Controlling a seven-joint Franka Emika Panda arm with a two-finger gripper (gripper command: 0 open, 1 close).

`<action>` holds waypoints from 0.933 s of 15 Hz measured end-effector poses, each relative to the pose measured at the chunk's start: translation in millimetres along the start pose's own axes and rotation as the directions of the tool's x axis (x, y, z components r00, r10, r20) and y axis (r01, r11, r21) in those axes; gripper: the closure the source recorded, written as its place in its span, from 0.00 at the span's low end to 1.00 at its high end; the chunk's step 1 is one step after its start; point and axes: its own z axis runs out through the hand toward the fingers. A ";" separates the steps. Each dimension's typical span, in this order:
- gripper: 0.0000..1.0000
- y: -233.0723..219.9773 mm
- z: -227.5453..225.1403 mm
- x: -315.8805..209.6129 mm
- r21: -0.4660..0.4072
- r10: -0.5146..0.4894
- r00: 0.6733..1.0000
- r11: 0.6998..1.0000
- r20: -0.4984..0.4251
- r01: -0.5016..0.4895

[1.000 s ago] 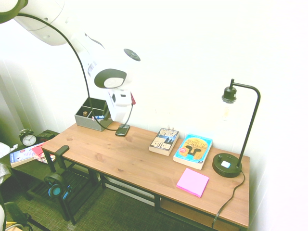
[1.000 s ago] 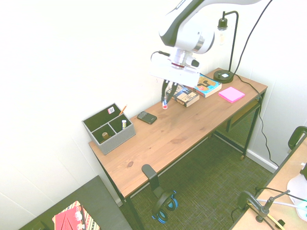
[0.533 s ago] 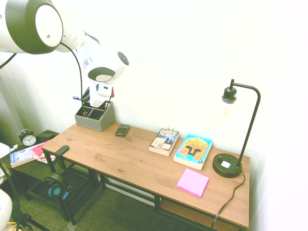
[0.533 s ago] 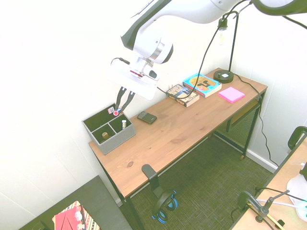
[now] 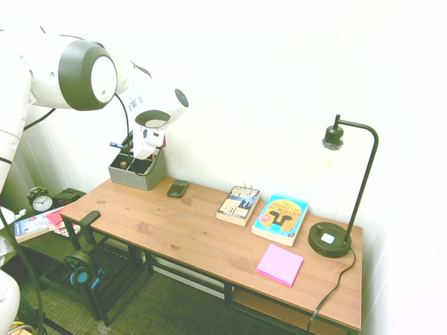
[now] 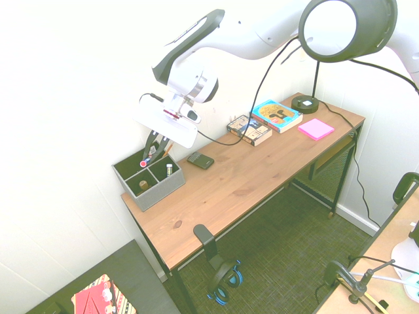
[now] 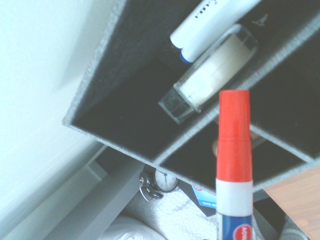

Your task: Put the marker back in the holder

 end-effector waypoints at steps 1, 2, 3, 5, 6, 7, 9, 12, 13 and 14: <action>1.00 -4.3 0.8 -0.9 0.005 -0.006 1.000 1.000 0.003 0.006; 1.00 -7.7 2.9 -0.9 0.008 -0.010 1.000 1.000 0.005 0.010; 0.00 -10.3 6.5 0.9 0.008 -0.011 1.000 1.000 0.006 0.011; 0.00 -16.0 13.6 5.3 0.014 -0.018 1.000 1.000 0.006 0.018; 0.00 -18.4 16.5 6.7 0.019 -0.022 1.000 1.000 0.006 0.022; 0.00 -20.6 18.3 6.3 0.022 -0.027 1.000 0.999 0.007 0.027; 0.00 -25.2 18.8 2.9 0.032 -0.040 0.999 0.999 0.009 0.040; 0.00 -31.6 15.1 -0.2 0.049 -0.053 0.999 0.997 0.008 0.053; 0.00 -32.9 14.2 0.8 0.053 -0.053 0.999 0.997 0.008 0.053; 0.00 -34.0 13.7 2.5 0.056 -0.052 0.999 0.997 0.007 0.052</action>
